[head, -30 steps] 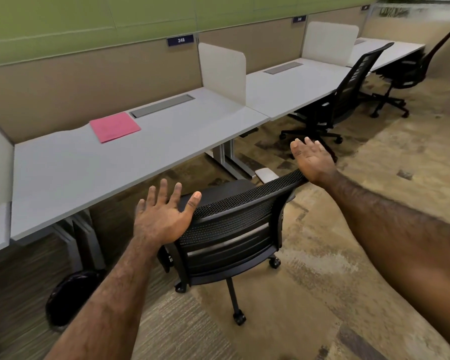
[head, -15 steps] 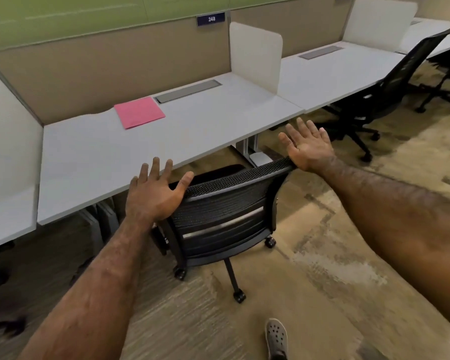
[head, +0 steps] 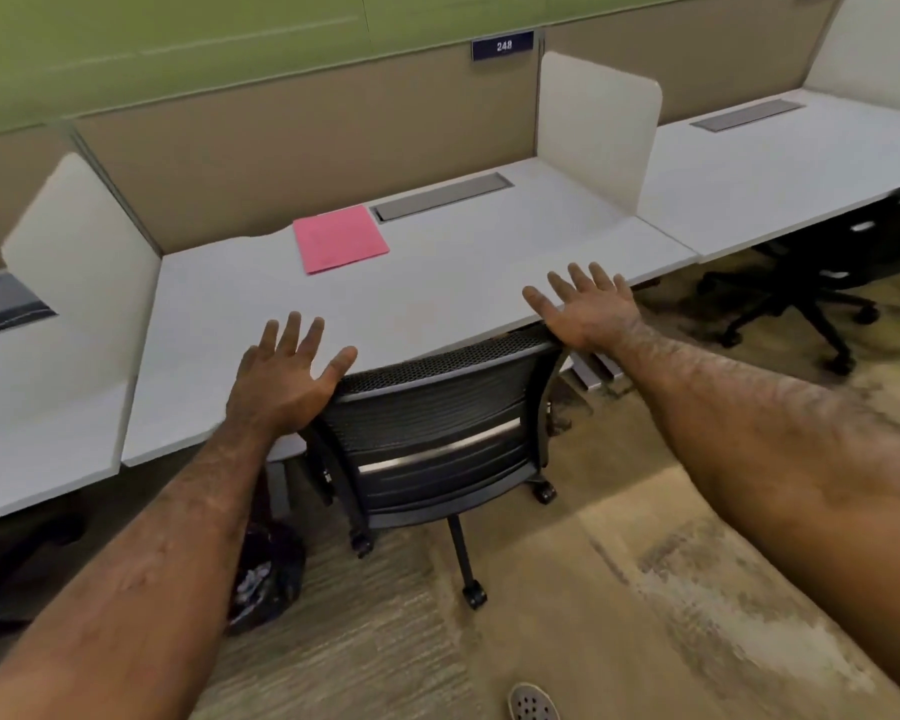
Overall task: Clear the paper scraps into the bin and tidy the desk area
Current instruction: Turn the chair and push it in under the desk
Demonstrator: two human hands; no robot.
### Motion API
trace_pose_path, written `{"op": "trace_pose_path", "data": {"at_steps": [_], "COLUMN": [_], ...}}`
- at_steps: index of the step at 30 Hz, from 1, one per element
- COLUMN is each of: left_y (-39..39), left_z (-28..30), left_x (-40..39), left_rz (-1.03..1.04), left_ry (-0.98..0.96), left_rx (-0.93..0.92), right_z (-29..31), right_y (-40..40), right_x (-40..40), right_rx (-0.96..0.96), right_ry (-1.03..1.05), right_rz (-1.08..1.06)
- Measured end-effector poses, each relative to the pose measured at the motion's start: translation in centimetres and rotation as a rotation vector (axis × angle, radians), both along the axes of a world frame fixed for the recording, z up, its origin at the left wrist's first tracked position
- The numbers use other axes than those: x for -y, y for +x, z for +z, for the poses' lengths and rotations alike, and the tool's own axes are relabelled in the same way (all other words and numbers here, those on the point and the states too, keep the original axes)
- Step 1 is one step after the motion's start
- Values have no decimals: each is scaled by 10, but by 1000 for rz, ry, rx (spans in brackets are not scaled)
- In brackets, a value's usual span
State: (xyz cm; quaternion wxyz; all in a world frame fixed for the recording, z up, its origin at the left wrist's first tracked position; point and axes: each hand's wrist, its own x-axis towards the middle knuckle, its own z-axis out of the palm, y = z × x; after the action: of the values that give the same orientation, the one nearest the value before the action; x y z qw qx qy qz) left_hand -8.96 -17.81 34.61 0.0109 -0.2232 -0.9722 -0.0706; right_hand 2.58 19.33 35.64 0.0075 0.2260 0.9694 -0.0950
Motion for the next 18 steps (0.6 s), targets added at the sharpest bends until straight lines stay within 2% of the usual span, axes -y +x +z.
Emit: {"op": "trace_pose_path", "data": {"at_steps": [7,18], "left_y": [-50,-96], "left_z": [5,1], "left_x": [-2,-10], "left_rz": [17,69], "left_ry": [-27,2], "left_rx": [-7,-12], "right_z": [2,-4], "right_y": [-64,-142], "right_x": [-1,-15], "right_rx": [86,55], "right_ry": [11,17], "right_rz": [37,83]}}
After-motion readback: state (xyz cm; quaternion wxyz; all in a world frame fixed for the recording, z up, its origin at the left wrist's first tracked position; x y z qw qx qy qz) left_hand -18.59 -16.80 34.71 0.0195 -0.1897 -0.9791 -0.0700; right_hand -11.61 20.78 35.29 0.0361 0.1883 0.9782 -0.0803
